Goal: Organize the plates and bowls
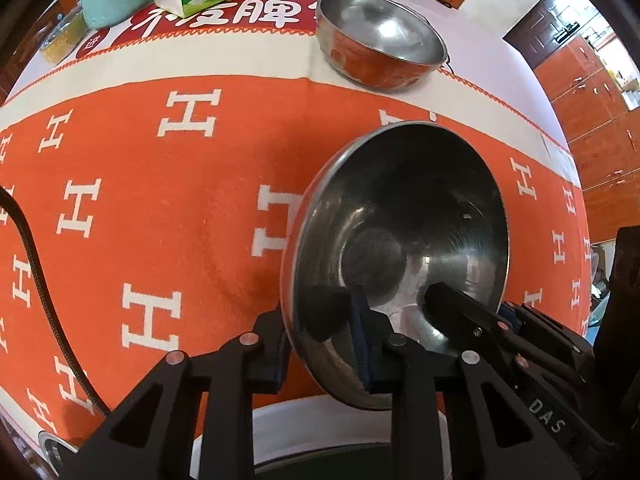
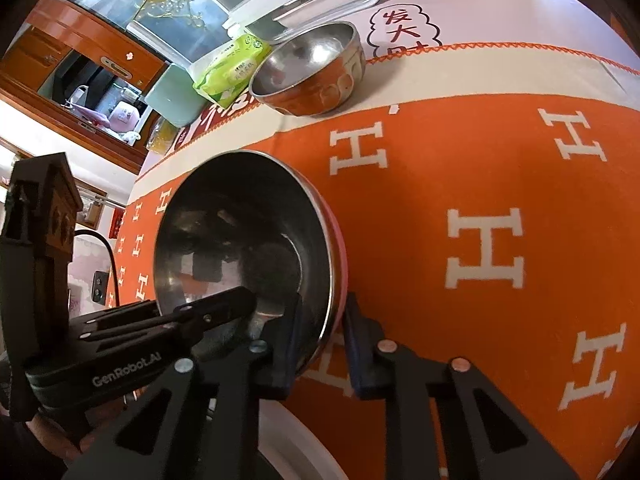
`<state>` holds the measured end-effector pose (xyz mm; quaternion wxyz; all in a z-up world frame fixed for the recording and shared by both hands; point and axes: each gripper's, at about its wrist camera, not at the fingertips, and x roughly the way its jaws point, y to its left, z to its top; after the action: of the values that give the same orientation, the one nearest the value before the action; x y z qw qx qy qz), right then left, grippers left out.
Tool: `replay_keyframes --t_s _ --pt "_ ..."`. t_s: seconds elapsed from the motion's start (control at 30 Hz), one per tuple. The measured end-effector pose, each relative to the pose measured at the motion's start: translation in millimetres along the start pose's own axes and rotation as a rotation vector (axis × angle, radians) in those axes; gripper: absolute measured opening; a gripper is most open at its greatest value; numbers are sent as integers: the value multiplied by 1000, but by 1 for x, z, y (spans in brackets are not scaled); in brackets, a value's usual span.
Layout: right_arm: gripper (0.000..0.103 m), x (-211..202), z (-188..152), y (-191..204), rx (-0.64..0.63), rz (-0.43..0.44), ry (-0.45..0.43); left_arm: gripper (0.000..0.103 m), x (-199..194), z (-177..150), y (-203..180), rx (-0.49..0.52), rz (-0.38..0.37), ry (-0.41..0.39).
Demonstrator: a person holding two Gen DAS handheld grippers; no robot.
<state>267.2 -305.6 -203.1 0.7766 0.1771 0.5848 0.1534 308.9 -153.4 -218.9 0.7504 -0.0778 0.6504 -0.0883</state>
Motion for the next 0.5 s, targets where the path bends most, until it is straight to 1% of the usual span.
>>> replay_keyframes --t_s 0.2,0.5 --pt "16 -6 -6 -7 41 -2 10 21 -7 -12 -2 10 -10 16" --pt "15 -30 -26 -5 76 -8 -29 21 -31 -38 -14 71 -8 18"
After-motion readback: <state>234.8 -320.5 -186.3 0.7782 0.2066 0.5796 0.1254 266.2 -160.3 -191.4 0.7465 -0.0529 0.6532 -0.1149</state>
